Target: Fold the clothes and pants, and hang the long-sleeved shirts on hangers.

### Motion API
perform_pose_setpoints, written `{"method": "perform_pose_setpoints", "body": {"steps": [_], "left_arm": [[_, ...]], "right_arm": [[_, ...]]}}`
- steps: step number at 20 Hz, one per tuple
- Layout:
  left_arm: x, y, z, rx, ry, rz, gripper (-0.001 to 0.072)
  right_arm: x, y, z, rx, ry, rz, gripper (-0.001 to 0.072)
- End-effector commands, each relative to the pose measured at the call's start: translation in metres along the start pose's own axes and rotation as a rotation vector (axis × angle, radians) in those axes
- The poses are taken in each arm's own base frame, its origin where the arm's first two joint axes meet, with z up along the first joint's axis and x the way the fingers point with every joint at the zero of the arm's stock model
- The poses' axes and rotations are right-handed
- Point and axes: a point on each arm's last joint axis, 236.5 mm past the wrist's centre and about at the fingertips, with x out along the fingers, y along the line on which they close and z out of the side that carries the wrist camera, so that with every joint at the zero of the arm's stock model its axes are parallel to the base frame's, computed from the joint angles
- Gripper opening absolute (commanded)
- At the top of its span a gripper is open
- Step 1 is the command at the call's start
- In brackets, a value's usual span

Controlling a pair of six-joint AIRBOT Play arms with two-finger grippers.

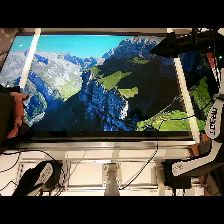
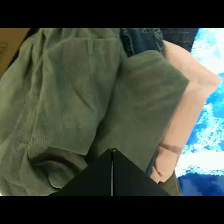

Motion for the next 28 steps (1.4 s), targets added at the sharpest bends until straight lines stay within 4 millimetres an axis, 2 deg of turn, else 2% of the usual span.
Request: {"method": "perform_pose_setpoints", "body": {"steps": [1, 3, 6, 8, 10, 13, 15, 17, 19, 21, 24, 25, 27, 28], "left_arm": [[0.005, 0.001, -0.002, 0.012, 0.016, 0.013, 0.0008], [0.008, 0.004, -0.001, 0.022, 0.020, 0.030, 0.0010], [0.007, 0.026, 0.001, 0.058, 0.015, 0.127, 0.0014], [0.007, 0.027, 0.000, 0.061, 0.019, 0.132, 0.0030], [0.008, 0.027, 0.000, 0.064, 0.025, 0.133, 0.0298], [0.013, 0.027, -0.012, 0.085, 0.078, 0.145, 0.0303], [0.023, 0.025, -0.028, 0.124, 0.124, 0.156, 0.0303], [0.034, 0.031, -0.048, 0.183, 0.182, 0.212, 0.0306], [0.042, 0.044, -0.062, 0.255, 0.224, 0.291, 0.0416], [0.045, 0.052, -0.066, 0.290, 0.236, 0.341, 0.0428], [0.046, 0.053, -0.062, 0.292, 0.217, 0.343, 0.0431], [0.048, 0.054, -0.060, 0.287, 0.207, 0.343, 0.0431], [0.051, 0.061, -0.060, 0.220, 0.190, 0.352, 0.0431], [0.053, 0.064, -0.061, 0.206, 0.195, 0.358, 0.0431]], "right_arm": [[0.000, 0.000, 0.000, -0.001, 0.000, 0.000, 0.0038], [0.000, 0.000, 0.000, -0.001, 0.000, 0.000, 0.0038], [0.000, 0.000, 0.000, -0.001, 0.000, 0.000, 0.0038], [0.000, 0.000, 0.000, -0.001, 0.000, 0.000, 0.0038], [0.000, 0.000, 0.000, -0.001, 0.000, 0.000, 0.0038], [0.000, -0.001, 0.006, -0.001, -0.025, -0.005, 0.0038], [0.000, -0.002, 0.014, -0.001, -0.057, -0.010, 0.0038], [0.000, -0.002, 0.014, -0.001, -0.057, -0.009, 0.0038], [0.002, 0.000, 0.012, -0.002, -0.048, -0.006, 0.0038], [0.003, 0.001, 0.010, -0.005, -0.043, -0.005, 0.0039], [0.006, 0.004, 0.009, -0.010, -0.034, 0.000, 0.0040], [0.008, 0.006, 0.008, -0.012, -0.030, 0.002, 0.0105], [0.011, 0.009, 0.007, -0.016, -0.023, 0.007, 0.0353], [0.013, 0.011, 0.006, -0.019, -0.021, 0.010, 0.0353]]}}
